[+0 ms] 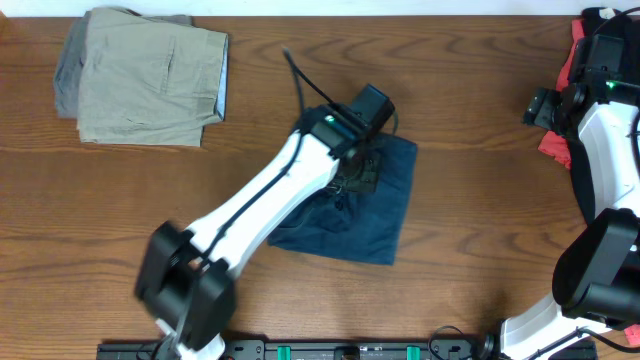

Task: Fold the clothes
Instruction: 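Fold the held edge rightward over the shorts with the left gripper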

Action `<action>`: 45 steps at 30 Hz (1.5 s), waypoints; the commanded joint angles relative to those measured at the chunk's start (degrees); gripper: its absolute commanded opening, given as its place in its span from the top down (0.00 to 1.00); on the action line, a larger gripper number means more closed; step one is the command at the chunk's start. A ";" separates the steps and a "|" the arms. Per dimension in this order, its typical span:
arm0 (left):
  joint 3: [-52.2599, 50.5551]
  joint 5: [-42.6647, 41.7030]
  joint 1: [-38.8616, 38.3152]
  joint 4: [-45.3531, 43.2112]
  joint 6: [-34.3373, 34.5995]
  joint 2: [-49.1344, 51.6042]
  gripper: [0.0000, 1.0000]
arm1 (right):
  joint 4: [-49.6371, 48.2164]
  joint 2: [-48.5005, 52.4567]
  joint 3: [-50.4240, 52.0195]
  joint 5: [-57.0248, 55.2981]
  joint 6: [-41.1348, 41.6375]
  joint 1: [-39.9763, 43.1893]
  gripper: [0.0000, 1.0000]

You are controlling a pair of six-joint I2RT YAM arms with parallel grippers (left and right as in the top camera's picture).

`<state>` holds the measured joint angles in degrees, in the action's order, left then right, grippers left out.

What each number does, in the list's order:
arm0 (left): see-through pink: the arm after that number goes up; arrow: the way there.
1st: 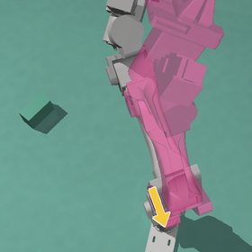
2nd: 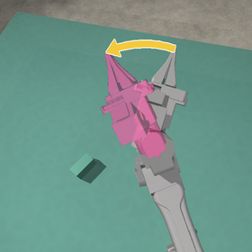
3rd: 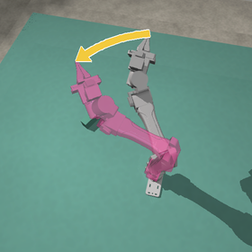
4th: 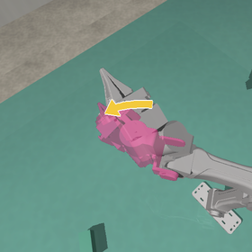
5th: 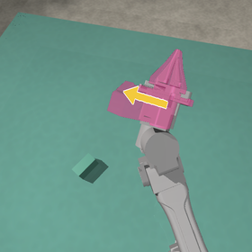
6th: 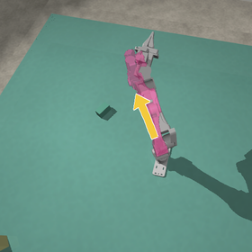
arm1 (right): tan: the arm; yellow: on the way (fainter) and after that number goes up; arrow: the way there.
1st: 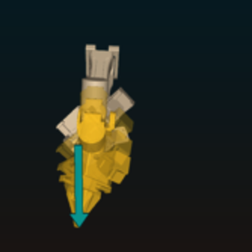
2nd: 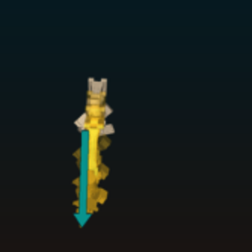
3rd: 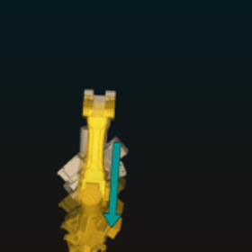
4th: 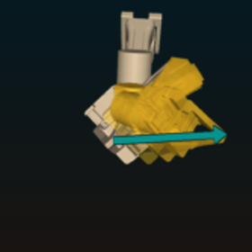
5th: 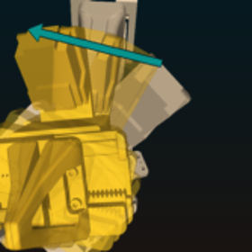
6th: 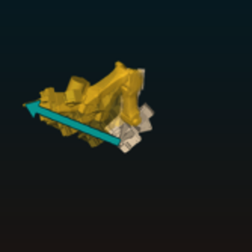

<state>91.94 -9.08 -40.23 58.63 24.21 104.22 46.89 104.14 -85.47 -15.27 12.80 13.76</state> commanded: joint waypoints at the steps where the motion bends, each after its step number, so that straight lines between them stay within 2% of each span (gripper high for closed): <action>1: 0.44 1.11 -0.11 0.70 0.07 -3.06 0.94 | 0.07 -0.13 -1.03 -0.83 0.00 -0.20 0.01; 9: 0.26 0.76 -1.14 1.95 0.07 -2.58 0.94 | 0.07 -0.13 -1.03 -0.81 0.00 -0.17 0.01; 13: 0.35 5.14 -0.55 3.34 0.92 -3.10 0.94 | 0.07 -0.13 -1.03 -0.81 0.00 -0.28 0.01; 17: 0.79 12.09 2.93 8.24 3.80 -3.98 0.94 | 0.07 -0.13 -1.03 -0.83 0.00 -0.22 0.01; 21: 0.83 13.90 8.41 12.15 3.78 -5.22 0.94 | 0.07 -0.13 -1.03 -0.83 0.00 -0.20 0.01; 27: 0.94 21.18 17.31 17.44 3.78 -9.73 0.94 | 0.09 -0.13 -1.03 -0.81 0.00 -0.13 0.01; 32: 1.11 23.32 23.43 18.91 2.01 -15.41 0.94 | 0.07 -0.13 -1.03 -0.81 0.00 -0.11 0.01; 38: 1.14 23.34 26.62 19.19 -3.50 -19.80 0.94 | 0.07 -0.13 -1.03 -0.81 0.00 -0.11 0.01; 45: 3.32 24.17 26.64 21.42 -3.13 -20.26 0.94 | 0.07 -0.13 -1.03 -0.83 0.00 -0.11 0.01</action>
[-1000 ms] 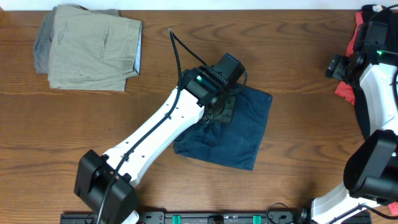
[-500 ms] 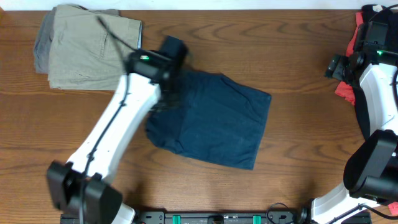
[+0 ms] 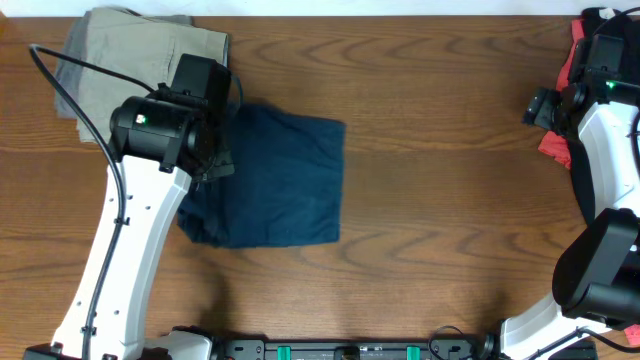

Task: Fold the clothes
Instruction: 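Fold the held edge rightward over the shorts with the left gripper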

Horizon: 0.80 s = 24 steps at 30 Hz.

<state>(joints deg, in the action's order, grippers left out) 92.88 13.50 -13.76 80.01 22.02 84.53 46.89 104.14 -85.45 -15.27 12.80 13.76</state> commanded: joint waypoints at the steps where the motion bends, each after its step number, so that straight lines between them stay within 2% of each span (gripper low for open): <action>1: 2.38 1.55 0.17 -0.02 -0.92 -0.50 0.94 | 0.07 -0.13 -1.05 -0.81 0.00 -0.11 0.01; 11: 0.63 -6.91 -0.09 -2.56 -0.70 4.15 0.94 | 0.07 -0.13 -1.05 -0.81 0.00 -0.11 0.01; 18: 0.55 -6.97 -0.85 -5.22 -0.33 10.23 0.94 | 0.07 -0.13 -1.05 -0.81 0.00 -0.28 0.01; 24: 0.57 -7.34 -1.55 -6.60 -0.35 10.73 0.94 | 0.07 -0.13 -1.05 -0.81 0.00 -0.22 0.01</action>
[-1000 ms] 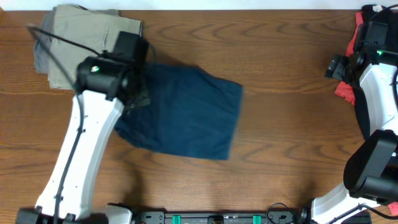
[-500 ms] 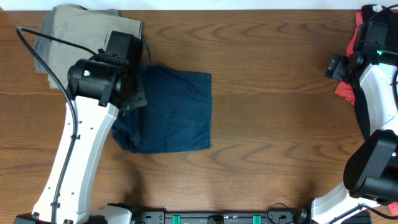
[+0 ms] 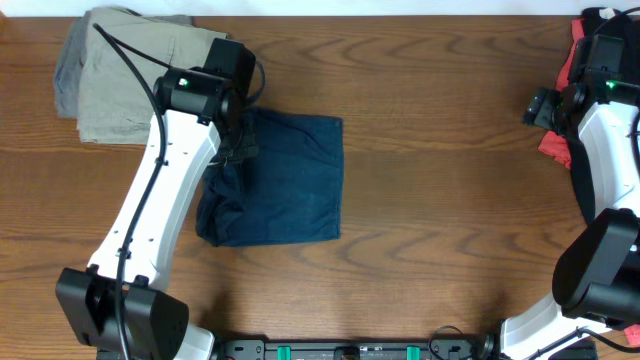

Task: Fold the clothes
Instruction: 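Fold the held edge rightward over the shorts with the left gripper, then lower the fold onto the shorts and press it flat with the left gripper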

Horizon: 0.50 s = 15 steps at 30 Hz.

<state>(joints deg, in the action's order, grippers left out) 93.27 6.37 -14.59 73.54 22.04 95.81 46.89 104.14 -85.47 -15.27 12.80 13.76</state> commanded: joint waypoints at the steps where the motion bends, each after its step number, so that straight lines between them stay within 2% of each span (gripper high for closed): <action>1: 0.15 -1.01 -1.09 -0.13 -0.37 -0.55 0.94 | 0.07 -0.13 -1.03 -0.83 0.00 -0.22 0.01; 6: 0.15 -5.70 -3.89 -0.17 -0.35 -0.55 0.94 | 0.07 -0.13 -1.03 -0.83 0.00 -0.24 0.01; 15: 0.46 -5.95 -9.42 -2.10 -0.35 -0.57 0.94 | 0.07 -0.13 -1.03 -0.83 0.00 -0.22 0.01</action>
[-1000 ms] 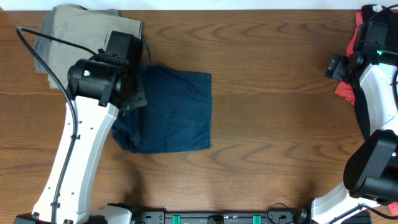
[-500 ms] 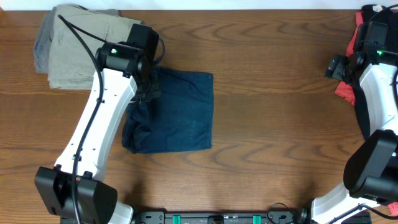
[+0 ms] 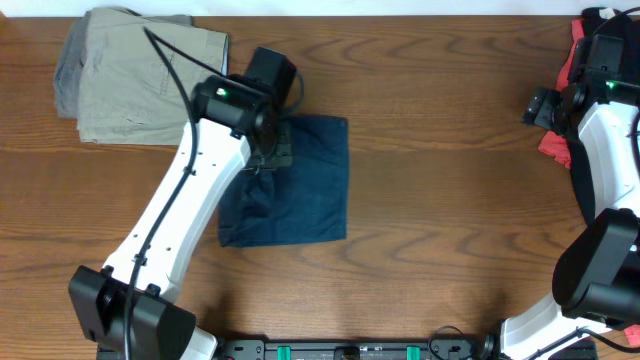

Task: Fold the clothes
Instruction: 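Lower the fold onto the shorts and press it flat with the left gripper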

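A folded navy garment (image 3: 300,190) lies flat at the centre-left of the table, slightly puckered near its upper left corner. My left gripper (image 3: 272,153) is down on that corner, and the wrist hides most of its fingers; it appears shut on the cloth. A folded khaki garment (image 3: 140,75) lies at the far left back. My right gripper (image 3: 540,106) hangs at the right edge beside a red and black heap of clothes (image 3: 560,150), too small and dark to read.
The left arm (image 3: 180,220) crosses the table diagonally from the front left to the navy garment. The right arm (image 3: 605,150) stands along the right edge. Bare wood lies between the navy garment and the right arm.
The left gripper has moved right and slightly up, and the navy garment has shifted right with it, away from the khaki stack. The right arm is unchanged.
The navy garment first lay tilted near the table's middle with my left gripper on it. Then it lay squared up further left beside the khaki stack, the gripper at its left edge. By now it has shifted a little back to the right, gripper at its upper left corner.
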Action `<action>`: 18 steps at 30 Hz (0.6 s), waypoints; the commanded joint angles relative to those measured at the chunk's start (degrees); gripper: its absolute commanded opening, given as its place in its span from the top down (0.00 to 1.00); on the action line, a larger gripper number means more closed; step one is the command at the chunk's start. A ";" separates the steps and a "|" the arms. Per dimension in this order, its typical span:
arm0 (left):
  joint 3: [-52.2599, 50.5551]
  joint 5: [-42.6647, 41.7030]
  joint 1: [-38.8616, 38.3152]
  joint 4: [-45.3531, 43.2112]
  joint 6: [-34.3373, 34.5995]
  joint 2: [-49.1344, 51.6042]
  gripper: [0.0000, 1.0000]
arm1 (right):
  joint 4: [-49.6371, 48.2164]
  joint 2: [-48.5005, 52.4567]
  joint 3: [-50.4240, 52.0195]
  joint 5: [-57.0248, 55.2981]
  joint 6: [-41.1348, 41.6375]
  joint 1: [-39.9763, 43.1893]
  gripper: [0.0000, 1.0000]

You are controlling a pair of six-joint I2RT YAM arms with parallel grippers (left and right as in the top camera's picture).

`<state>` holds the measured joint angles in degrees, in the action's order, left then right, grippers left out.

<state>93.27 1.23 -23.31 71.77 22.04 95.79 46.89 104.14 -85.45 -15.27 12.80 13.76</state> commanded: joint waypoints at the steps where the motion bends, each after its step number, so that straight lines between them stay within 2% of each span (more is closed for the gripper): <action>1: 0.66 -0.79 -0.87 -0.35 -0.35 -0.57 0.94 | 0.07 -0.13 -1.05 -0.83 0.00 -0.22 0.01; 13: -0.39 -0.92 -5.64 -2.97 0.85 -0.20 0.94 | 0.07 -0.13 -1.05 -0.81 0.00 -0.28 0.01; 18: -3.65 -3.10 -8.83 -7.96 2.25 0.76 0.94 | 0.07 -0.13 -1.05 -0.83 0.00 -0.28 0.01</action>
<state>91.53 -0.34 -30.85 65.32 23.18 95.81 46.89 104.14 -85.45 -15.27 12.80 13.76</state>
